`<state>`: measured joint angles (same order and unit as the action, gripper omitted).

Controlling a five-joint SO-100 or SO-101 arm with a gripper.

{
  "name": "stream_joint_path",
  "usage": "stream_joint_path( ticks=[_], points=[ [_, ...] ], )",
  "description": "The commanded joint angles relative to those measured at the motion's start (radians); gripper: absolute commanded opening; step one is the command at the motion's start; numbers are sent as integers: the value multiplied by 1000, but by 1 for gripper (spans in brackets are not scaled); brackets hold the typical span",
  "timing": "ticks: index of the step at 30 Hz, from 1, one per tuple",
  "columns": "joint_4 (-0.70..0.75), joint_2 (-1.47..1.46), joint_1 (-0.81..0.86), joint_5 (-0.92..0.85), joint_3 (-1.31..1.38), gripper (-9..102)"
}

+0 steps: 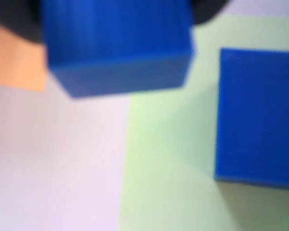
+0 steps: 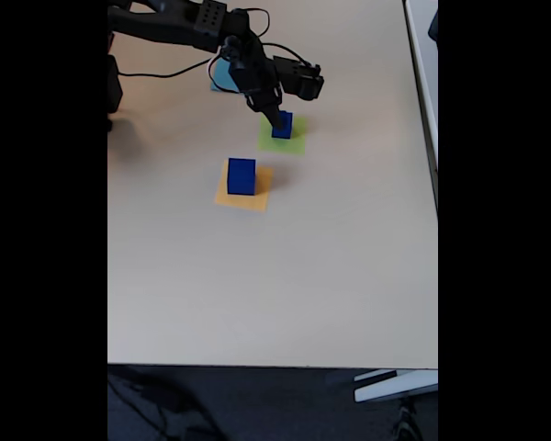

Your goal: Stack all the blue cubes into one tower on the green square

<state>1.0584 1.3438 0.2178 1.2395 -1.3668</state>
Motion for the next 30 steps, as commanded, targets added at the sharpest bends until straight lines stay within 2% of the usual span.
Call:
stream_joint_path(
  ticks=[1,13,30],
  points=[
    [51,86,29,-26,100,0],
    [60,156,115,-67,-23,0],
    [-32,192,196,-164,-173,0]
  ],
)
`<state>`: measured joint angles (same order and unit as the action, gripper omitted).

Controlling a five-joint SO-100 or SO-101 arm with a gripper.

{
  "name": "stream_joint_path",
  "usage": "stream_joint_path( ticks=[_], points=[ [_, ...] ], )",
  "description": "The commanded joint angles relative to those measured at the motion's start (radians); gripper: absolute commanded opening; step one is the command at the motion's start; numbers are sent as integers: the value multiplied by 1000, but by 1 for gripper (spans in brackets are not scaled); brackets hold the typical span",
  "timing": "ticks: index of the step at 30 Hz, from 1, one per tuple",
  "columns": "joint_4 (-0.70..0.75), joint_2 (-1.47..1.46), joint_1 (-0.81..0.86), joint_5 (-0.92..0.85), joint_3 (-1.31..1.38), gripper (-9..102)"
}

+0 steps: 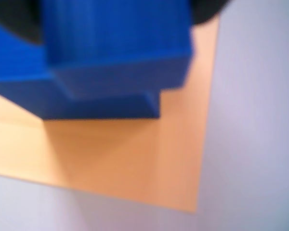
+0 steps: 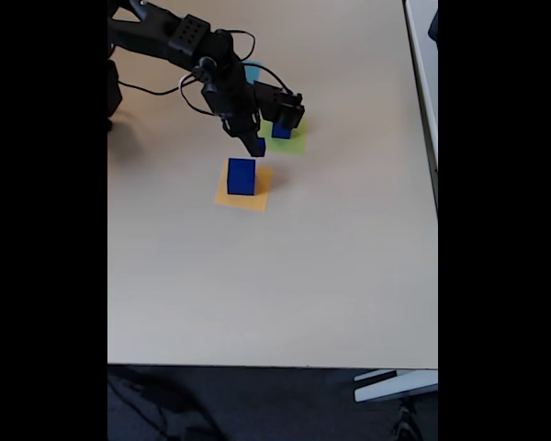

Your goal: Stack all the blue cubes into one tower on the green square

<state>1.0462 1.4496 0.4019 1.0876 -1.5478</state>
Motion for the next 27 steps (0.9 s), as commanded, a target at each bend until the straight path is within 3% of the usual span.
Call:
stream_joint_path(
  ticks=[1,27],
  points=[
    [-21,84,15,-15,5,0],
    [-28,101,83,-63,-64,0]
  ],
)
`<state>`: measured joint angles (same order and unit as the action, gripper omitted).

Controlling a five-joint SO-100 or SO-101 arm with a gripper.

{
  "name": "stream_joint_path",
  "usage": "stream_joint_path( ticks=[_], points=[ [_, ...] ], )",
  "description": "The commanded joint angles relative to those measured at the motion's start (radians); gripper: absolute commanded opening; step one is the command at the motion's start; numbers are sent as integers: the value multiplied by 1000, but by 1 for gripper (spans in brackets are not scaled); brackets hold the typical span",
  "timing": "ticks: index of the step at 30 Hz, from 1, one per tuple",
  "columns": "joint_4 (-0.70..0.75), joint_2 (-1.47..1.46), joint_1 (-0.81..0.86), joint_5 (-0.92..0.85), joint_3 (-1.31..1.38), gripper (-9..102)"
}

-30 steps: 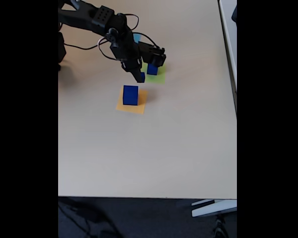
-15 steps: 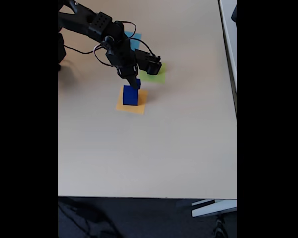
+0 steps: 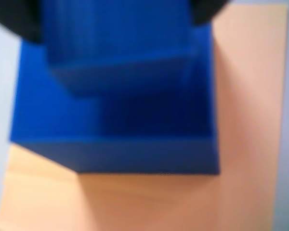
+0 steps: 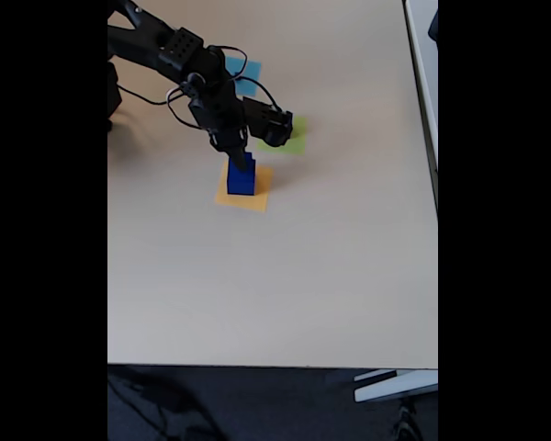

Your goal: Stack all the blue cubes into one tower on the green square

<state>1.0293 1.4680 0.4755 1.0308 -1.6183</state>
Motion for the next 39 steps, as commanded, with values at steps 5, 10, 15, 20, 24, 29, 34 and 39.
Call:
stream_joint_path(
  ticks=[5,10,15,20,24,29,34,39],
  points=[
    [-11,86,11,0,8,0],
    [6,89,18,14,8,0],
    [3,86,28,14,8,0],
    [5,86,28,15,6,1],
    [3,84,28,15,6,2],
    [2,84,26,17,6,5],
    [-3,84,25,18,5,6],
    [-5,84,25,20,3,8]
  ],
)
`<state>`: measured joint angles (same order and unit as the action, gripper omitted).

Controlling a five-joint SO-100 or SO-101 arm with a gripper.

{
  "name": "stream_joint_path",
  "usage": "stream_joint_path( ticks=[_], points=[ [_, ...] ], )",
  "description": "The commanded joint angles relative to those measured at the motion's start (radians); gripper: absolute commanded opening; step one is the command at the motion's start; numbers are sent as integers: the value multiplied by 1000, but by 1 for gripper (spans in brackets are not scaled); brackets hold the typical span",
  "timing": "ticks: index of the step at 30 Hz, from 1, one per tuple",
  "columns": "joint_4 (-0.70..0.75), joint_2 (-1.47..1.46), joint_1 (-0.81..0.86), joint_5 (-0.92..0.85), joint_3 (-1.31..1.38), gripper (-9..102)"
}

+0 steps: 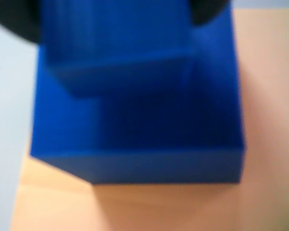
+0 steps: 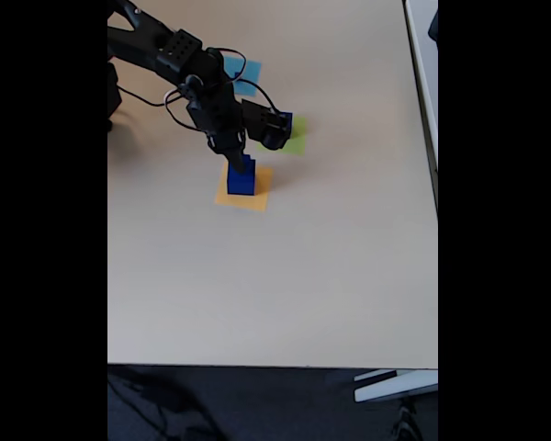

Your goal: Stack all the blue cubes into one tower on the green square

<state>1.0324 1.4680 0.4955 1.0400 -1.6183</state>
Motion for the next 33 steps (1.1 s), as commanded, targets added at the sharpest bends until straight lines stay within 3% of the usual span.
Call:
stream_joint_path(
  ticks=[1,33],
  points=[
    [-9,84,5,11,3,8],
    [-40,77,-6,3,5,18]
  ],
)
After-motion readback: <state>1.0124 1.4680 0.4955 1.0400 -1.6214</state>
